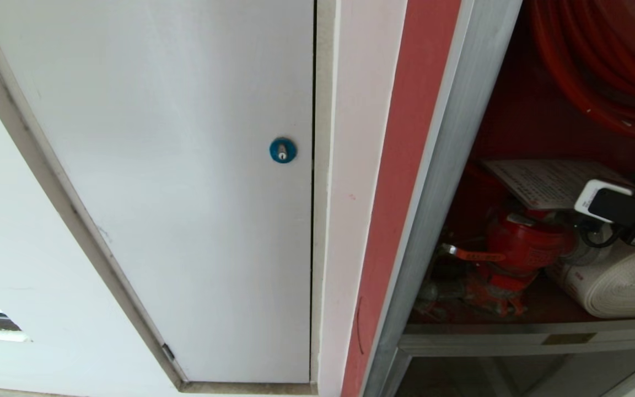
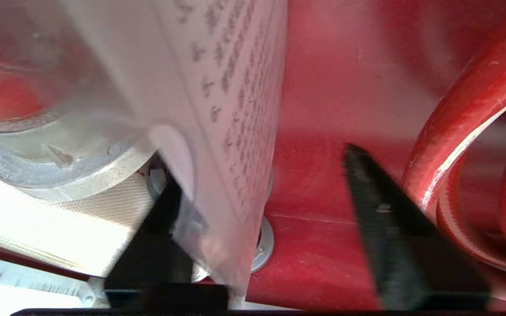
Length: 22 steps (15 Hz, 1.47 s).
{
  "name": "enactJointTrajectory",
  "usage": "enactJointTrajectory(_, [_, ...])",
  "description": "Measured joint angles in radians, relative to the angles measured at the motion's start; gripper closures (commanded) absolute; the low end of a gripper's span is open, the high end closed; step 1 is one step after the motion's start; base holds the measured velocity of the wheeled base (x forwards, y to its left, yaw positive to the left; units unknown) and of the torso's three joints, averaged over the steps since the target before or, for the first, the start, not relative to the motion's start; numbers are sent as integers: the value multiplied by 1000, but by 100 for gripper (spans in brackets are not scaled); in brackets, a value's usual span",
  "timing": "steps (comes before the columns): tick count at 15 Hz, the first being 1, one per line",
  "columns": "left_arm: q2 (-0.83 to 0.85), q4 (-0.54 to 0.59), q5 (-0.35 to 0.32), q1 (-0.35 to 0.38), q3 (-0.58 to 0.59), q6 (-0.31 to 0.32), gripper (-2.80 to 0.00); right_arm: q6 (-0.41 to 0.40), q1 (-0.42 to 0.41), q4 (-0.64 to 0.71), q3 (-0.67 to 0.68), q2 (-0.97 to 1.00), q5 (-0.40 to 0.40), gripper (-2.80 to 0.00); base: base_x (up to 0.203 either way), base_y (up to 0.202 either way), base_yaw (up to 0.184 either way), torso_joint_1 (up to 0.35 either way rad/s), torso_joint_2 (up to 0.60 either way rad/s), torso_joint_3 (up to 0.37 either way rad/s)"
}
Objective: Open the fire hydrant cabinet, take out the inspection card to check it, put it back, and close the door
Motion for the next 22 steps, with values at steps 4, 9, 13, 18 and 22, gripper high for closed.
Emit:
enactJointTrajectory(4, [0, 0, 0, 0, 0, 0, 0, 3, -1, 1, 7, -10, 10, 0, 0, 0, 0, 0, 0, 0])
enactJointTrajectory(9, [0, 0, 0, 0, 0, -1, 0, -1, -1, 7, 23, -32, 10, 0, 0, 0, 0, 0, 0, 0])
enactJointTrajectory(13, [0, -1, 0, 0, 0, 0, 0, -2, -12, 9, 34, -51, 10, 0, 0, 0, 0, 0, 0, 0])
enactJointTrajectory(18, [0, 0, 0, 0, 0, 0, 0, -9, -31, 11, 60, -106, 14, 0, 0, 0, 0, 0, 0, 0])
enactJointTrajectory(22, [0, -1, 0, 0, 0, 0, 0, -9, -33, 12, 94, -179, 31, 0, 0, 0, 0, 0, 0, 0])
